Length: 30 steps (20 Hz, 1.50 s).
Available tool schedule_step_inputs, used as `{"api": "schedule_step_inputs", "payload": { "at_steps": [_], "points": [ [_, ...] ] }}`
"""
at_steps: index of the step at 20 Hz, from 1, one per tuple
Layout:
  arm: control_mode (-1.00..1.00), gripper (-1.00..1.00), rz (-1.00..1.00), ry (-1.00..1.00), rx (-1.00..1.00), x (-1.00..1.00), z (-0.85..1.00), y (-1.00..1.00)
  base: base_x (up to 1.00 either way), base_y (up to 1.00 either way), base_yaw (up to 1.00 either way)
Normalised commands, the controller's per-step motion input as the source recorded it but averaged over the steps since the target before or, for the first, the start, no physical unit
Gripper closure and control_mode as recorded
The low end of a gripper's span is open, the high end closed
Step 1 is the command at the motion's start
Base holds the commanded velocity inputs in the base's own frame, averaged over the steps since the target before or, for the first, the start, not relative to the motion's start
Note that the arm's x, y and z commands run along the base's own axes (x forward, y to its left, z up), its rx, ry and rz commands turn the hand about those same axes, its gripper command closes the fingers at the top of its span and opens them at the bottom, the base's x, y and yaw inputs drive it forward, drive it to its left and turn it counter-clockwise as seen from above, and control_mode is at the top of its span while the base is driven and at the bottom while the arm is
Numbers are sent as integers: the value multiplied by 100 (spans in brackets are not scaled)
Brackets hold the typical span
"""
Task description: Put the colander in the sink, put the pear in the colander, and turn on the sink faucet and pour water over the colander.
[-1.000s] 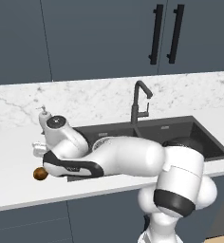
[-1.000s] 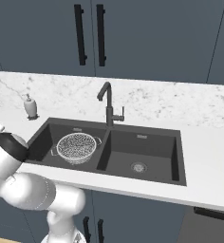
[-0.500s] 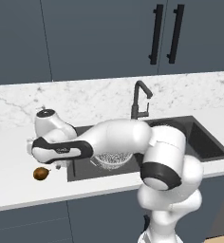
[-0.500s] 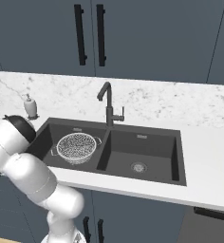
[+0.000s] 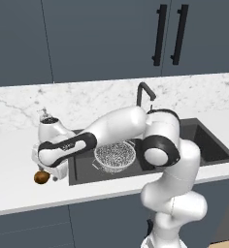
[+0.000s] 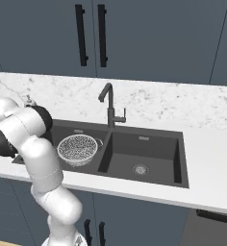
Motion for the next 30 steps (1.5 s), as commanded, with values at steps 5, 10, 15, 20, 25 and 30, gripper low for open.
{"api": "schedule_step_inputs", "payload": {
  "at_steps": [5,10,15,20,25,30],
  "points": [
    [-100,-100,-18,7,0,49,-13,23,0,0,0],
    [-100,-100,-11,3,0,49,-2,31,0,0,0],
    [-100,-100,-7,0,0,46,0,40,0,0,0],
    [-100,-100,-4,2,0,32,0,34,0,0,0],
    [-100,100,-4,9,0,16,-4,41,0,0,0],
    [-100,100,-5,6,0,1,-2,21,0,0,0]
  ]
}}
